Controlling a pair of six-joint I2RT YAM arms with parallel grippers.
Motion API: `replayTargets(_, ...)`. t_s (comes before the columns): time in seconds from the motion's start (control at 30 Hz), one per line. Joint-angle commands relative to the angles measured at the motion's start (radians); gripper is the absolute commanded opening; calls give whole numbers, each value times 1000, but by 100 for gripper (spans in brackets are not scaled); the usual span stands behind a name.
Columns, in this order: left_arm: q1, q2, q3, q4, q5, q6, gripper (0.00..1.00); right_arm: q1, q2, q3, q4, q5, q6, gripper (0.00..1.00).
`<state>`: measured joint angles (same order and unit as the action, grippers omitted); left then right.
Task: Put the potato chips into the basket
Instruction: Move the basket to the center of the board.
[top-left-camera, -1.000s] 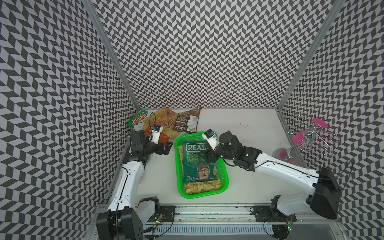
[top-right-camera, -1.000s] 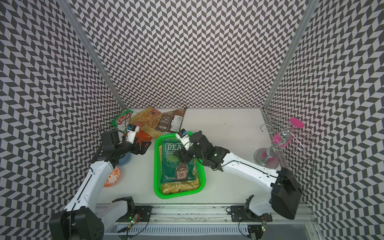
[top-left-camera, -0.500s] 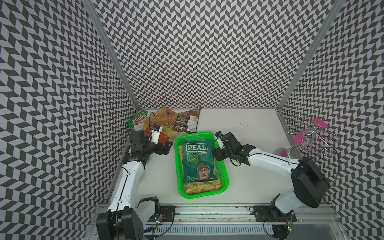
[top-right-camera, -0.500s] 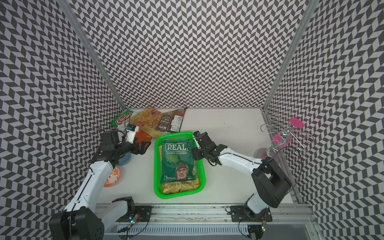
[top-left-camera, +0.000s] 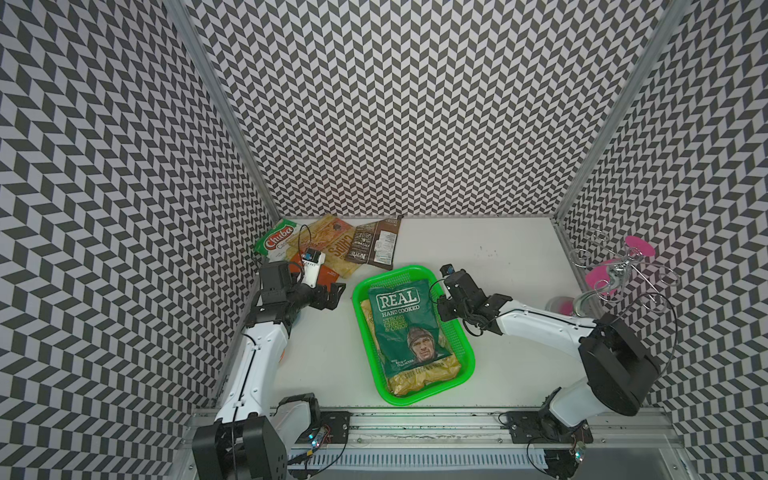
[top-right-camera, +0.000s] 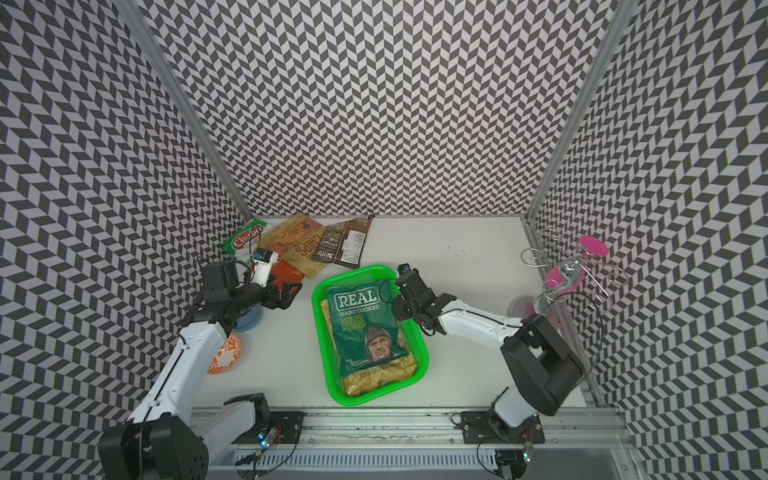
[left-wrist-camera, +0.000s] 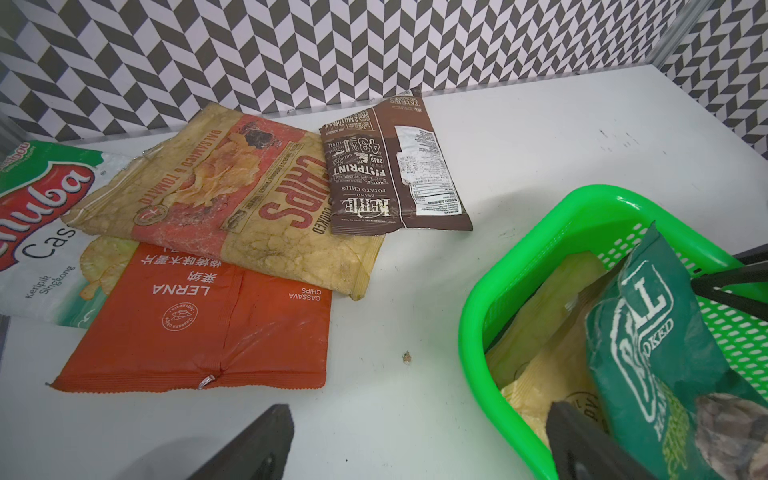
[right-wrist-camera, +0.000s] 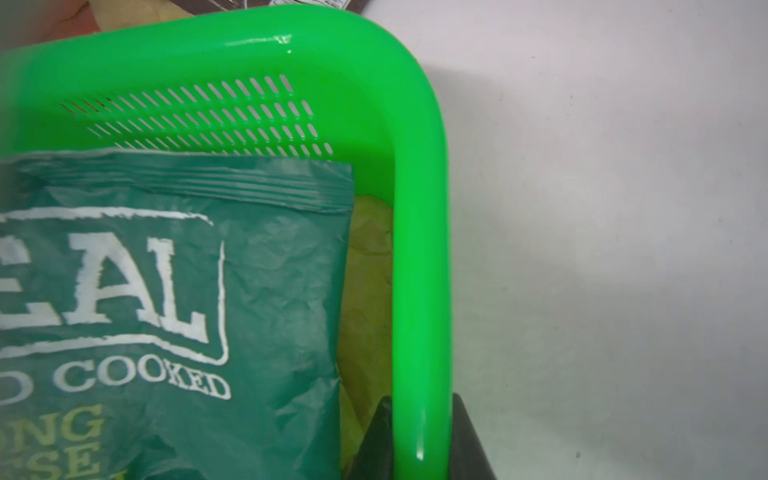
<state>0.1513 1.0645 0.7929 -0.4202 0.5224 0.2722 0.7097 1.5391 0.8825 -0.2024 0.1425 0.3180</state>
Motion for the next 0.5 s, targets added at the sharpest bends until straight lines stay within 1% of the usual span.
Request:
replayTargets(0.0, -15, 22, 7, 6, 39, 49, 99, -34, -64, -25, 14, 112, 5, 3)
replayTargets(0.07, -44, 51, 32, 13, 25, 58, 99, -55, -81, -48, 19, 112, 5, 3)
replayTargets(0.1, -56, 67, 47, 19, 10, 54, 99, -64, -86, -56, 22, 150, 60, 0)
replayTargets(0.27, -132, 191, 169, 40, -54, 18, 99, -78, -106, -106, 54, 172, 165, 0)
replayTargets(0.4, -177, 304, 266, 65, -69, -41, 99, -73, -105, -122, 87, 150, 190, 0)
replayTargets(0.47, -183, 368, 321, 78, -85, -70, 99, -68, -111, -126, 88, 149, 188, 10)
